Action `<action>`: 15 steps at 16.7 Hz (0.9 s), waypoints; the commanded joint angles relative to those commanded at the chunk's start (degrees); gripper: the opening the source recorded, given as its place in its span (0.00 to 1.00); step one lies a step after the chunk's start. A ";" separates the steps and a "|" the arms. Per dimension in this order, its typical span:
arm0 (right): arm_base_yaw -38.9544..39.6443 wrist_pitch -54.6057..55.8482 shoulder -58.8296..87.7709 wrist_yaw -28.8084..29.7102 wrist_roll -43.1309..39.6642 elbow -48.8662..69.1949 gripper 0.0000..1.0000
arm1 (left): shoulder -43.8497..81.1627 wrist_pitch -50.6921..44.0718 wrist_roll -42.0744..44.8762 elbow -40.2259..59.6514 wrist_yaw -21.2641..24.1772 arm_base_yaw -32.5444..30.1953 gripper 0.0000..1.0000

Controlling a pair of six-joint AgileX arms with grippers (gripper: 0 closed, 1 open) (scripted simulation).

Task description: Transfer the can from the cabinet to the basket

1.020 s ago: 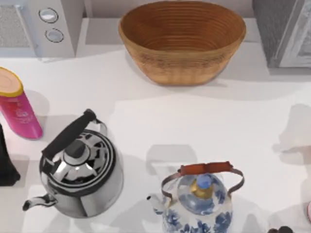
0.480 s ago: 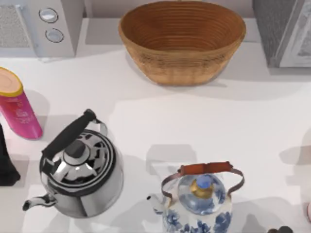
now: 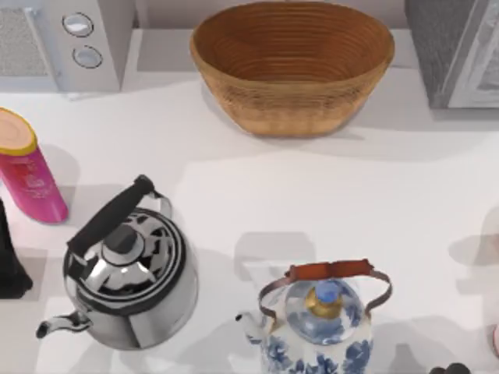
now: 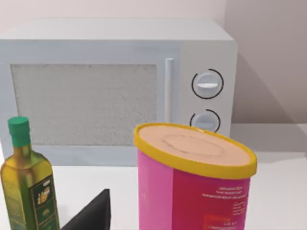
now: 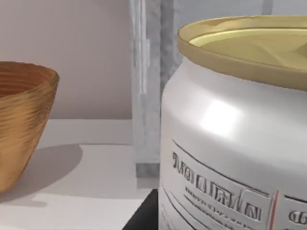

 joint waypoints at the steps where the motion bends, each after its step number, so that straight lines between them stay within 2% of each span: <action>1: 0.82 0.74 1.80 0.56 0.04 1.64 0.00 | 0.00 0.00 0.00 0.00 0.00 0.00 1.00; 6: 7.56 6.47 19.75 5.98 0.27 15.41 0.00 | 0.00 0.00 0.00 0.00 0.00 0.00 1.00; 15: 23.97 20.43 73.12 21.80 0.62 50.65 0.00 | 0.00 0.00 0.00 0.00 0.00 0.00 1.00</action>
